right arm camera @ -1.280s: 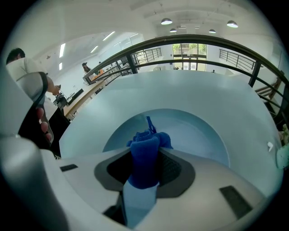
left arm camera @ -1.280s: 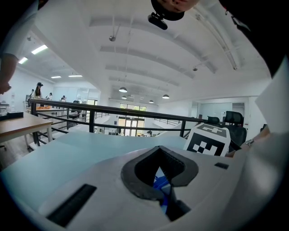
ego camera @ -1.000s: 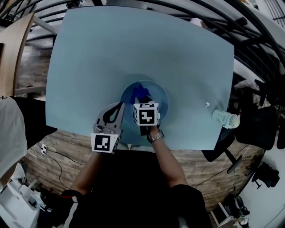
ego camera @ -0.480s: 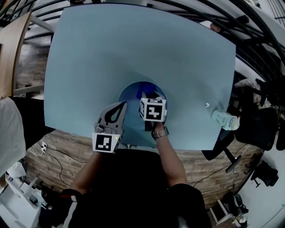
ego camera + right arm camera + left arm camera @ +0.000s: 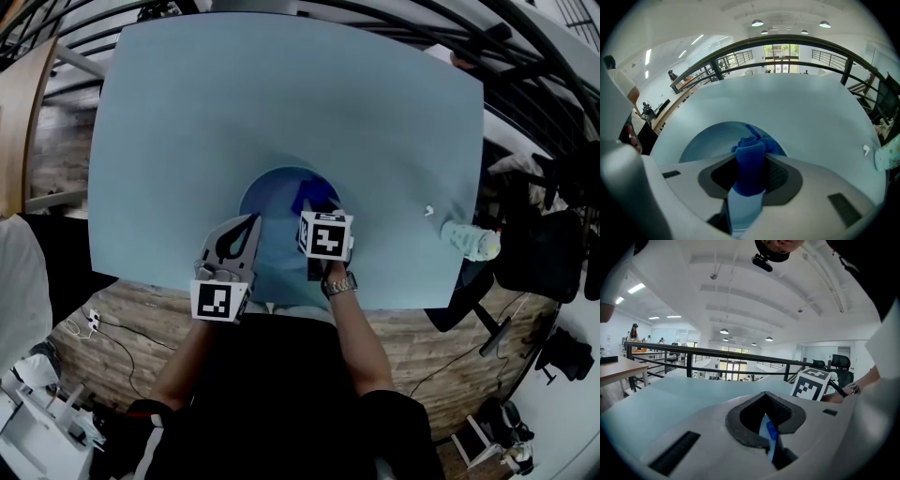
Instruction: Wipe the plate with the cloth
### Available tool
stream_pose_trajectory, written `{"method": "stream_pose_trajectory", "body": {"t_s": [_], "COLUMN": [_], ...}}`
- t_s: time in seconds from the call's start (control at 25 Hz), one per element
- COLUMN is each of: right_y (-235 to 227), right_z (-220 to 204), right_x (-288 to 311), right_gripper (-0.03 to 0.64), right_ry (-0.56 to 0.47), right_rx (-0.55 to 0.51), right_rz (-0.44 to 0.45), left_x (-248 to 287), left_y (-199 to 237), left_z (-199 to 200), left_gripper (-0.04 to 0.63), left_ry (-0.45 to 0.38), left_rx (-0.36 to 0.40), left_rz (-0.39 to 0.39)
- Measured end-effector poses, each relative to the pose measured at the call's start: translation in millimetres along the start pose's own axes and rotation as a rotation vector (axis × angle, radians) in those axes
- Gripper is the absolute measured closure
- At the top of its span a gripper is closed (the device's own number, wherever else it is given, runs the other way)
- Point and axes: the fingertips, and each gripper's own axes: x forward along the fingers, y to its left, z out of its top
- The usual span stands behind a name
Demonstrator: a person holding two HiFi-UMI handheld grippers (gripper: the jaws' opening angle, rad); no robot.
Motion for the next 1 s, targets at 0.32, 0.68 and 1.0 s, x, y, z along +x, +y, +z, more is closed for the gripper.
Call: {"method": "stream_pose_trajectory", "body": {"t_s": [0.32,0.68,1.0], "right_y": [-14.5,-10.6,-3.8], "right_z": [-30.2,-58.1,-75.9], "right_x": [-13.0,-25.0,-28.2], "right_gripper": [0.497,0.497,0.497], "right_ry": [0.016,0.027,0.033], "right_rx": [0.016,-0.001,-0.055], "right_rz": [-0.017,0.008,0.039], "left_x": [-7.6,-14.8,-23.1], "left_y": [-4.1,-15.5,-31.7], "left_z": [-3.4,-4.2,-11.4], "left_gripper": [0.594,0.595,0.594], "left_ry": [0.008,-0.004,-0.009], "left_rx": [0.012,0.002,0.002], "left_rz": [0.021,0.029,0.043]}}
